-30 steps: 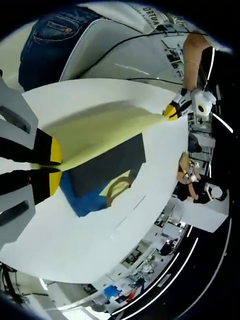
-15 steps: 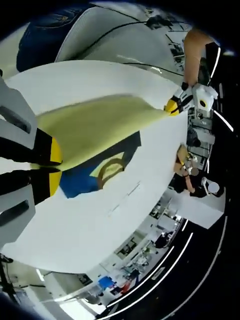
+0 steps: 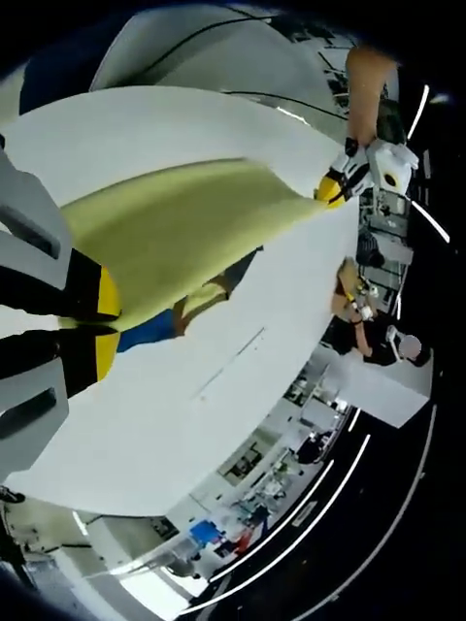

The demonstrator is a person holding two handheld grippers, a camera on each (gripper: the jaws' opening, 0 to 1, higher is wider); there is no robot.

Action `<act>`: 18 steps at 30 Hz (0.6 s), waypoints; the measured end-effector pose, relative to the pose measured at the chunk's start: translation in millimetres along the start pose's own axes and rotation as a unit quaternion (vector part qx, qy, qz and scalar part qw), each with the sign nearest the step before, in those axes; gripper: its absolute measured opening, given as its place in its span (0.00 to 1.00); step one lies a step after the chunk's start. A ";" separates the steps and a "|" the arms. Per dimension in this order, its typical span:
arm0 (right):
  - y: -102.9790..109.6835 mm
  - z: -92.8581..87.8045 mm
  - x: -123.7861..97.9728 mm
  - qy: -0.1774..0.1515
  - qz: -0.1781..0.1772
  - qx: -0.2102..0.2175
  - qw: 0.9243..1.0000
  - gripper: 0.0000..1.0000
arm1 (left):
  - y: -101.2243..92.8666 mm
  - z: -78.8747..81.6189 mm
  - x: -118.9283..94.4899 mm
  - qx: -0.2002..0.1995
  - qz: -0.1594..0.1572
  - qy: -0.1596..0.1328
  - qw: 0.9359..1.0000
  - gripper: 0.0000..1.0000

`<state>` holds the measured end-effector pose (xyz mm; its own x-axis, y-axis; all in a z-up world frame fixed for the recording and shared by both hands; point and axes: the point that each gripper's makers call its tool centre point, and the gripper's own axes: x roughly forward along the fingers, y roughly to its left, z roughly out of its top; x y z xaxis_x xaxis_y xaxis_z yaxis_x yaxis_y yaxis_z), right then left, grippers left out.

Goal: Fold the garment on the visible template until the final outline fits inside the template.

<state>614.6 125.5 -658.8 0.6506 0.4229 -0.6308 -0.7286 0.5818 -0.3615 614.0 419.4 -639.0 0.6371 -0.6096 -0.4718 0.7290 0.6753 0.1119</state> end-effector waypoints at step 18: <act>-32.8 0.2 38.7 0.044 -0.051 -0.052 0.996 0.00 | 33.4 1.0 35.9 -0.028 0.047 0.007 0.998 0.00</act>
<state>663.7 122.9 -671.3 0.7044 0.2992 -0.6437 -0.6810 0.5408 -0.4938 661.5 419.7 -651.4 0.6989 -0.5363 -0.4732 0.6500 0.7523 0.1074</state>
